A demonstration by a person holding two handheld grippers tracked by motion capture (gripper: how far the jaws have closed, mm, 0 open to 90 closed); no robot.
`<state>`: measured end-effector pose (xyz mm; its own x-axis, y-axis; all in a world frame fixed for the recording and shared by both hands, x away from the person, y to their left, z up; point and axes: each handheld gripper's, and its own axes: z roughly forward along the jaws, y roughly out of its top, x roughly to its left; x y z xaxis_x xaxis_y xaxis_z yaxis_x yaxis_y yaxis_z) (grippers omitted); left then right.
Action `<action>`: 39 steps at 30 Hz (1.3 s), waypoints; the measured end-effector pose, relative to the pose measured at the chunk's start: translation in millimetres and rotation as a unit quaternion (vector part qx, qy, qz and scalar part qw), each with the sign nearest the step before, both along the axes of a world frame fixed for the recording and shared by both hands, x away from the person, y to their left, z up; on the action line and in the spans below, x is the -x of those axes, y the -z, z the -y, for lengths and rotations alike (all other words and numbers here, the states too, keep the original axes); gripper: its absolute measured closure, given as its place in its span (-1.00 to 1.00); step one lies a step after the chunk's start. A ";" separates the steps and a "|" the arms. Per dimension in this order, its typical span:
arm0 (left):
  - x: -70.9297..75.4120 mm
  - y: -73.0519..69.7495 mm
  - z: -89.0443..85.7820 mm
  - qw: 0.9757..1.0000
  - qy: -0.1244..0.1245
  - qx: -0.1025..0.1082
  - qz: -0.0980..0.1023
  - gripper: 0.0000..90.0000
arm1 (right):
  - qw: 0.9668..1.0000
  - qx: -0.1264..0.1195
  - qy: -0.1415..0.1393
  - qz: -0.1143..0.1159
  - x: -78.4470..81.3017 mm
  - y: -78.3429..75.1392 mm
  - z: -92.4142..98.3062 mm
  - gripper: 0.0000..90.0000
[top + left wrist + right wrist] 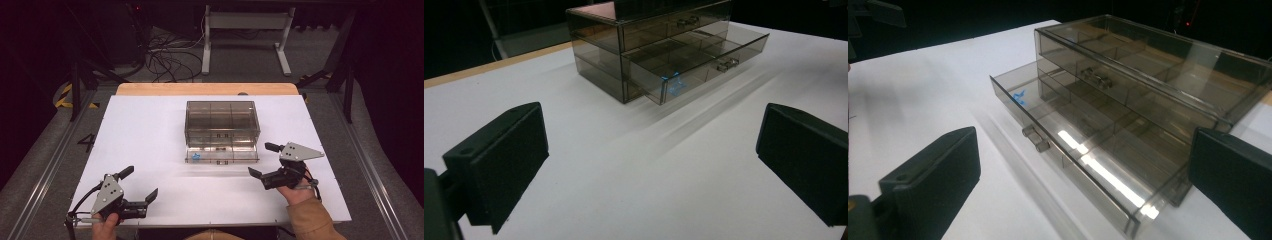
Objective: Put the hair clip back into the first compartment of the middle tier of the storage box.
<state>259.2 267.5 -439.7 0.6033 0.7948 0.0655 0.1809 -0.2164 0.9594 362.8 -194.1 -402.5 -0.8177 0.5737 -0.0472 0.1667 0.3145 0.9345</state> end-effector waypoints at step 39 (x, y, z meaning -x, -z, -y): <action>-1.1 3.1 2.3 1.000 0.005 -0.005 -0.001 -0.98 | 1.000 -0.003 0.018 -0.024 22.5 52.7 45.8 -1.00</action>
<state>260.3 265.2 -442.8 0.6107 0.7886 0.0724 0.1813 -0.2282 0.9566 340.3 -239.9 -455.2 -0.7975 0.6033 -0.0048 0.2227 0.3018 0.9270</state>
